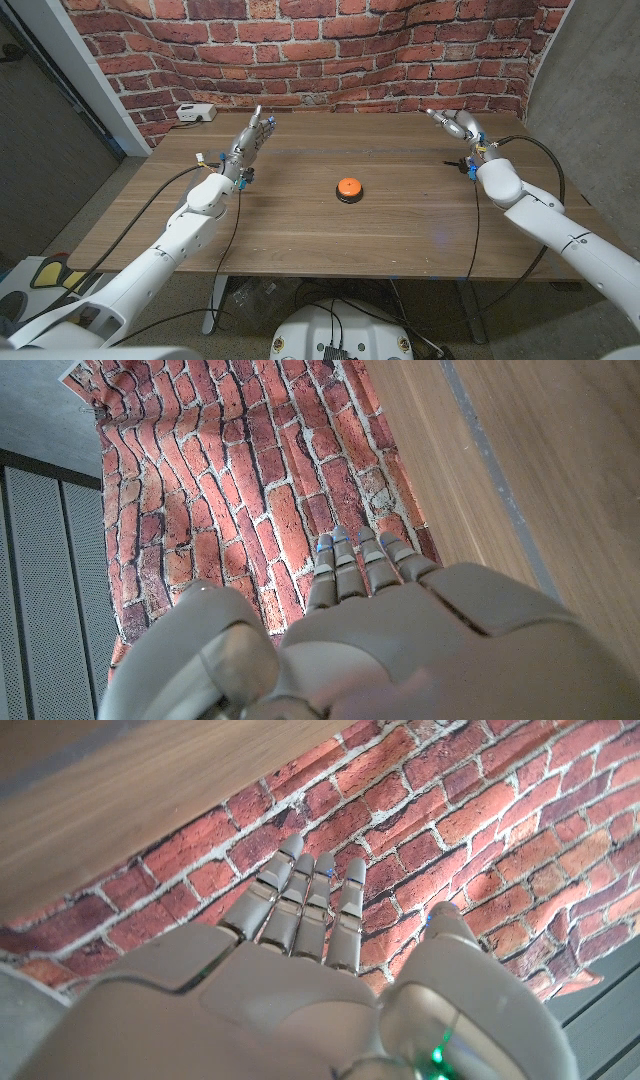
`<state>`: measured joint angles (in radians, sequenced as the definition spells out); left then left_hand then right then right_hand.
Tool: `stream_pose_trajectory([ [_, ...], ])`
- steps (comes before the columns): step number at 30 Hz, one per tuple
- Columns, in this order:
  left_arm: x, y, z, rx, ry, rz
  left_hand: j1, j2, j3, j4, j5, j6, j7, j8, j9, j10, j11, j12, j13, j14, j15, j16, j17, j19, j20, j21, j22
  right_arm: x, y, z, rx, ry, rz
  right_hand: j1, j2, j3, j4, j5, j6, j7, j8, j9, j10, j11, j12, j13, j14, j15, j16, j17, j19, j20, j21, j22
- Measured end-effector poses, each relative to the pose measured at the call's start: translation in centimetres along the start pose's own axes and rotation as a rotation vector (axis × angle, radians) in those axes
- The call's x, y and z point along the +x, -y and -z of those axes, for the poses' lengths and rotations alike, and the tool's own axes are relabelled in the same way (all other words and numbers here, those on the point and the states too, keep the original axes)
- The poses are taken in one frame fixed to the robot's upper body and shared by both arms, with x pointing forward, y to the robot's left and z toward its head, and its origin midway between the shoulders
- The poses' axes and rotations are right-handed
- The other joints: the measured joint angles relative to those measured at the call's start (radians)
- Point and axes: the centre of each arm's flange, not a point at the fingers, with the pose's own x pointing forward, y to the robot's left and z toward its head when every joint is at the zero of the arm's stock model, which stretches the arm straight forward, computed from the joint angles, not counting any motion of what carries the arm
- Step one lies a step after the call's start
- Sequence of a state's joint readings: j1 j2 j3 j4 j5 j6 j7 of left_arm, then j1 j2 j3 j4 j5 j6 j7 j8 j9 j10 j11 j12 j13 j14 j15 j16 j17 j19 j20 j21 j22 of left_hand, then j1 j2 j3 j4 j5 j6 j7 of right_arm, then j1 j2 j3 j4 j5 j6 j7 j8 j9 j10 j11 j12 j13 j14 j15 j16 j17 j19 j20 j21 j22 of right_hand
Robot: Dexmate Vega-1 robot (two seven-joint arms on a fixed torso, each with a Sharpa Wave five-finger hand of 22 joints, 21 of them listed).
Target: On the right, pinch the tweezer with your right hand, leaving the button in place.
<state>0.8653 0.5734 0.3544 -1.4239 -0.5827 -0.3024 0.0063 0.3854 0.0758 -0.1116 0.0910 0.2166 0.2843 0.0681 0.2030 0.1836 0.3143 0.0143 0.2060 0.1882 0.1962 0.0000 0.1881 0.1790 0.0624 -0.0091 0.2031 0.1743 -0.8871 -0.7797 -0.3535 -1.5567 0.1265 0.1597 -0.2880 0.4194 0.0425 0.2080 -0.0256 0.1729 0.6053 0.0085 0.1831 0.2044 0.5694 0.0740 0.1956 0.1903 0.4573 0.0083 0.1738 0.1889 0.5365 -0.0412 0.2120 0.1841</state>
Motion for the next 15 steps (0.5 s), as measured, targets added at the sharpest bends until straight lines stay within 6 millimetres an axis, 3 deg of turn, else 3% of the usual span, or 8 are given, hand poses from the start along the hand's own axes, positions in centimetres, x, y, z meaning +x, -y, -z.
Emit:
stream_pose_trajectory([
  [5, 0.1, 0.0, -0.1, -0.006, 0.01, 0.007, 0.0, 0.0, 0.0, 0.0, 0.0, 0.0, 0.0, 0.0, 0.0, 0.0, 0.0, 0.0, 0.0, 0.0, 0.0, 0.0, 0.0, 0.004, -0.004, 0.0, 0.0, -0.1, -0.4, 0.0, 0.112, -0.008, -0.021, -0.056, -0.015, -0.025, 0.021, 0.0, -0.086, 0.038, -0.01, -0.005, -0.04, 0.024, -0.001, 0.0, -0.035, 0.015, 0.0, 0.0, -0.035, 0.01, -0.006, 0.0],
  [10, 0.1, 0.0, -0.1, -0.012, 0.018, 0.012, 0.0, 0.0, 0.0, 0.0, 0.0, 0.0, 0.0, 0.0, 0.0, -0.004, 0.004, 0.0, 0.0, 0.0, 0.0, 0.0, 0.0, 0.004, -0.004, 0.0, 0.0, -0.3, -0.7, 0.1, 0.187, -0.013, -0.04, -0.113, -0.033, -0.056, 0.035, 0.0, -0.197, 0.059, -0.01, -0.009, -0.115, 0.039, -0.004, 0.0, -0.109, 0.038, 0.0, -0.001, -0.093, 0.021, -0.017, 0.005],
  [15, 0.1, 0.1, -0.2, -0.016, 0.024, 0.019, 0.0, 0.0, -0.004, 0.004, 0.0, -0.006, 0.006, -0.004, 0.0, -0.015, 0.007, -0.009, 0.0, -0.008, 0.008, 0.0, 0.0, 0.004, -0.004, 0.0, 0.0, -0.3, -1.1, 0.1, 0.261, -0.015, -0.079, -0.157, -0.05, -0.08, 0.042, 0.009, -0.315, 0.073, -0.01, -0.014, -0.224, 0.056, -0.015, 0.0, -0.221, 0.062, -0.004, -0.003, -0.2, 0.024, -0.031, 0.005],
])
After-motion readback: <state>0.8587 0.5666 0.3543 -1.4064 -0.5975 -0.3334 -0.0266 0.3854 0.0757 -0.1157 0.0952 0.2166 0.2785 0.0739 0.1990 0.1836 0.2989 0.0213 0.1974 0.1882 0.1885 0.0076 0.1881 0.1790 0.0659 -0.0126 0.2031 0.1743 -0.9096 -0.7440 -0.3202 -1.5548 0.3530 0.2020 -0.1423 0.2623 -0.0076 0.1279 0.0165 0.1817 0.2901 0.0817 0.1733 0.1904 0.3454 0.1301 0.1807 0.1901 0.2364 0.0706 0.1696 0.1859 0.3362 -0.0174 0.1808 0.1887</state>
